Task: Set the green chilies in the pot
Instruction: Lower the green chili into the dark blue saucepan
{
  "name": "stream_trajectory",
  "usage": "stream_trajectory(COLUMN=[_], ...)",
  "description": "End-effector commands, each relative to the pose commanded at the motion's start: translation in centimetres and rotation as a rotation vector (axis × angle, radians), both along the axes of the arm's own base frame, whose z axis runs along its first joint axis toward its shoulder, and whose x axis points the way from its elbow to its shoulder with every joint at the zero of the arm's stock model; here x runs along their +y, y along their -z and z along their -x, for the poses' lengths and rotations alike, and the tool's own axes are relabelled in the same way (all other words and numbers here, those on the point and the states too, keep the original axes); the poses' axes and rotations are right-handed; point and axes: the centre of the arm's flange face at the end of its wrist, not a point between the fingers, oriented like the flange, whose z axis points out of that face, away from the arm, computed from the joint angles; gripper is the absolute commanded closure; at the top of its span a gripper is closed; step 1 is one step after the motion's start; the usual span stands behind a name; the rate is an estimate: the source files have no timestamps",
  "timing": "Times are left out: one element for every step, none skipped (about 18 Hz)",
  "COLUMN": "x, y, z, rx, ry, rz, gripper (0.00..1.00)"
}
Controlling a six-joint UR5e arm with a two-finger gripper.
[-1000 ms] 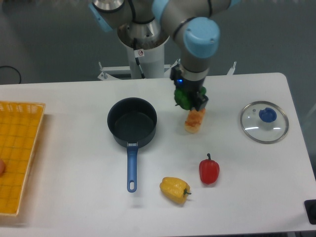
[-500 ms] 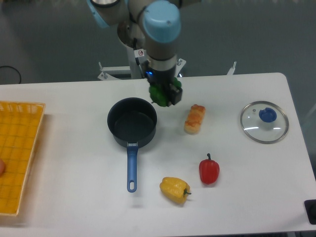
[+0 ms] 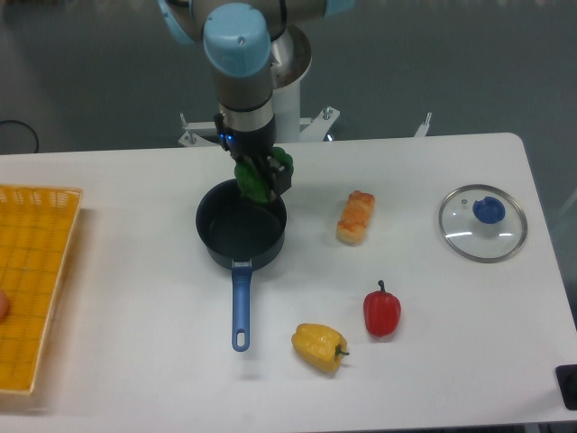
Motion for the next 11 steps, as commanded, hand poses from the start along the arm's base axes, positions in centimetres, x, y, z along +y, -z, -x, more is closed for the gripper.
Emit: stream_trajectory(x=[0.2,0.5,0.8,1.1,1.6,2.0,2.5,2.9,3.3,3.6,3.8], y=[0.9,1.9,2.7,3.5,4.4,5.4,6.2,7.1,7.7,8.3,9.0], z=[-0.2,-0.3,-0.5,-0.3,-0.4,-0.5,-0.6,-0.7,-0.8,-0.6,-0.5], rx=[-0.004,-0.011,-0.013,-0.012,-0.01,-0.002,0.006,0.004,0.001,-0.003,-0.008], ry=[0.007,0.013,0.018,0.014,0.009,0.007,0.008,0.004,0.001,-0.002,-0.002], rz=[0.009,0.021,0.03,0.039,0.056,0.077,0.089,0.101,0.106,0.112,0.117], gripper=[0.39,0.39,0.39,0.39,0.39,0.39,0.39,0.39,0.39,0.39,0.39])
